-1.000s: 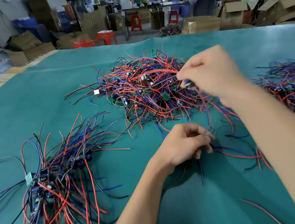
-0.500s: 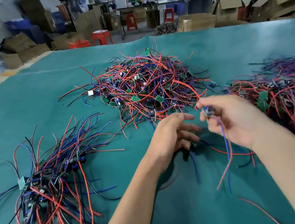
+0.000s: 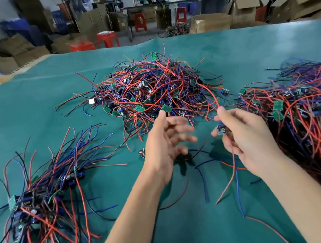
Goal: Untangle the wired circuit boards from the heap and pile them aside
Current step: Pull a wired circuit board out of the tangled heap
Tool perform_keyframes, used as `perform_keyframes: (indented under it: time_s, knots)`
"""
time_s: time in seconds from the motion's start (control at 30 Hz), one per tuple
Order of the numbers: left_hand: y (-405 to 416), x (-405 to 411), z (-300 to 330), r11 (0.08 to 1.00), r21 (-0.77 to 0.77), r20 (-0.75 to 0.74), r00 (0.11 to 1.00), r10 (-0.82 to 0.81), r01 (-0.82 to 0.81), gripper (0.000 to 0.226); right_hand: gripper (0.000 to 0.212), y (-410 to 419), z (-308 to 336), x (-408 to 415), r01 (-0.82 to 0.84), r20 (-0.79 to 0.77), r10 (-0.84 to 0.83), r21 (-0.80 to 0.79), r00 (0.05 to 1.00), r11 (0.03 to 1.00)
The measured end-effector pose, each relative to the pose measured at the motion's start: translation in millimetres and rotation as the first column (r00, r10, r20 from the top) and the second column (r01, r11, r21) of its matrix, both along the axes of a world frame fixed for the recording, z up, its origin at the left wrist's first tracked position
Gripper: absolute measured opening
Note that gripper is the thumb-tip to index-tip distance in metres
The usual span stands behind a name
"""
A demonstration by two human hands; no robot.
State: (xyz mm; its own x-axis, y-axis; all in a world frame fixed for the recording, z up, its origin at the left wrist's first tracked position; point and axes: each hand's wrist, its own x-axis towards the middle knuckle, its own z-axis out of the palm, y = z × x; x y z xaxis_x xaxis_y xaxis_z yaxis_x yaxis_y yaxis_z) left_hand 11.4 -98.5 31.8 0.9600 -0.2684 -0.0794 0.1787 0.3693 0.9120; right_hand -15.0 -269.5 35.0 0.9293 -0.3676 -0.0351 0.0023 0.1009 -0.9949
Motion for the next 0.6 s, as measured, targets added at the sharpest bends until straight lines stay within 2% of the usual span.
perform_keyframes:
  time_s: [0.07, 0.13, 0.2, 0.33, 0.47, 0.6]
  knots:
    - [0.6, 1.8, 0.0, 0.996, -0.08, -0.011, 0.999, 0.03, -0.031, 0.037, 0.018, 3.8, 1.9, -2.6, -0.109, 0.0, 0.109, 0.052, 0.994, 0.993]
    - [-1.9, -0.4, -1.2, 0.994, -0.111, 0.016, 1.0, 0.003, -0.002, 0.041, 0.006, 5.8, 2.7, -4.2, -0.196, 0.0, 0.198, 0.129, 0.98, 0.972]
    - [-5.0, -2.4, -3.8, 0.994, -0.065, 0.079, 0.994, -0.077, 0.083, 0.048, 0.005, 7.3, 3.8, -5.4, -0.242, -0.001, 0.246, 0.182, 0.969, 0.953]
    - [-8.5, -9.1, -4.0, 0.971, 0.075, 0.177, 0.955, -0.236, 0.226, 0.031, 0.007, 7.8, 2.4, -6.3, -0.268, 0.068, 0.259, 0.259, 0.963, 0.928]
    - [-11.2, -13.3, -4.1, 0.96, 0.127, 0.137, 0.954, -0.265, 0.248, 0.03, 0.01, 10.2, -2.9, -6.8, -0.18, 0.116, 0.171, 0.076, 0.978, 0.981]
    - [-12.1, -14.0, -6.4, 0.941, 0.206, 0.121, 0.947, -0.296, 0.268, 0.03, 0.011, 9.1, -6.5, -6.1, -0.079, 0.157, 0.118, -0.236, 0.981, 0.968]
